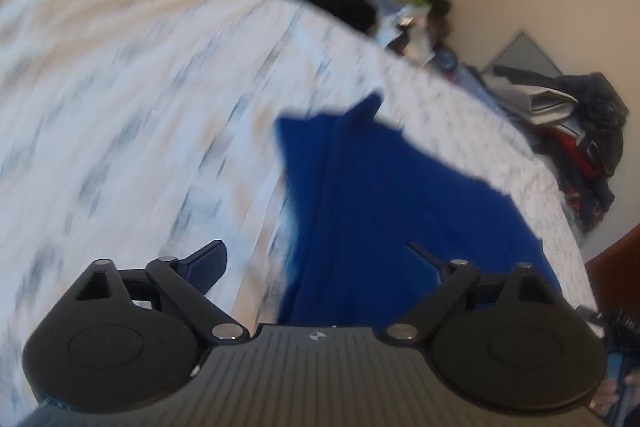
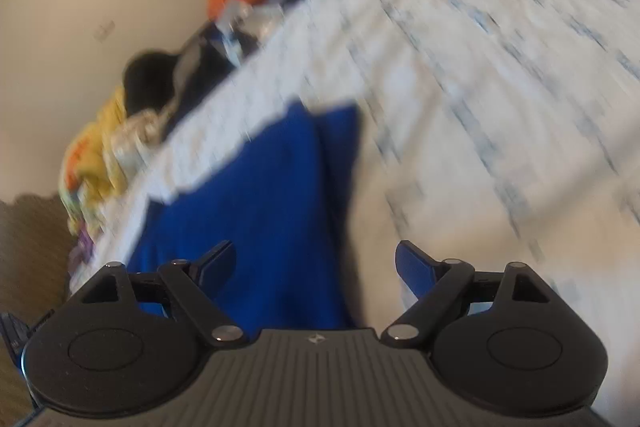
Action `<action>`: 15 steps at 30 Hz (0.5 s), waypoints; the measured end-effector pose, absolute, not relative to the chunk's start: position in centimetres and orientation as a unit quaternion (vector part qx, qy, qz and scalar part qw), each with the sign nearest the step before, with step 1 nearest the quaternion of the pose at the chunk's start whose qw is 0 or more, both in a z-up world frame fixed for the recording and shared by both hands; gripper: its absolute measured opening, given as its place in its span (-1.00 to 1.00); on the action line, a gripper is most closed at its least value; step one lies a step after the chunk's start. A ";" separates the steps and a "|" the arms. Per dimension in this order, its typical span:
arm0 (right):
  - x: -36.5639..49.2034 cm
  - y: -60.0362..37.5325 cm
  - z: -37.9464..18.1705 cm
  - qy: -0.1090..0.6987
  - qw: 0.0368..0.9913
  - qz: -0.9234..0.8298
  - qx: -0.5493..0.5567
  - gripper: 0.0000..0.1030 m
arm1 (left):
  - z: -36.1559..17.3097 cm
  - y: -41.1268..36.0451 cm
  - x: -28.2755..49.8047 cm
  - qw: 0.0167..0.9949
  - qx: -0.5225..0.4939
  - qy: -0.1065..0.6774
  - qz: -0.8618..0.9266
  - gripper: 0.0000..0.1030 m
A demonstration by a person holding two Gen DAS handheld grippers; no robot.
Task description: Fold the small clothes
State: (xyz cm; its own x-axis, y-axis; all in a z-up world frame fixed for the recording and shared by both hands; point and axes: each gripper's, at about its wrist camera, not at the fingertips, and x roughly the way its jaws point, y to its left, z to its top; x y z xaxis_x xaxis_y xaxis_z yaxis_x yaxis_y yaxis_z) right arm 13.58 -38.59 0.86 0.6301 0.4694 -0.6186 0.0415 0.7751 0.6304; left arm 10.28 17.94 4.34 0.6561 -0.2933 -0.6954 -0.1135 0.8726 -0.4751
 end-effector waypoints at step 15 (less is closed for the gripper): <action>12.9 -34.4 1.2 0.433 0.810 0.204 0.340 -0.83 | 7.4 16.7 10.0 0.872 -0.252 0.415 -0.071 -0.89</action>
State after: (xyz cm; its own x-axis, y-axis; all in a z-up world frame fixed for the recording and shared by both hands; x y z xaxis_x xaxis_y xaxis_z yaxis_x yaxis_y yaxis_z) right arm 12.89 -34.39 1.20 0.5423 0.6243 -0.5624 -0.0354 0.6857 0.7270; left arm 9.98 16.70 7.38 0.6464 -0.3318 -0.6871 -0.0854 0.8634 -0.4972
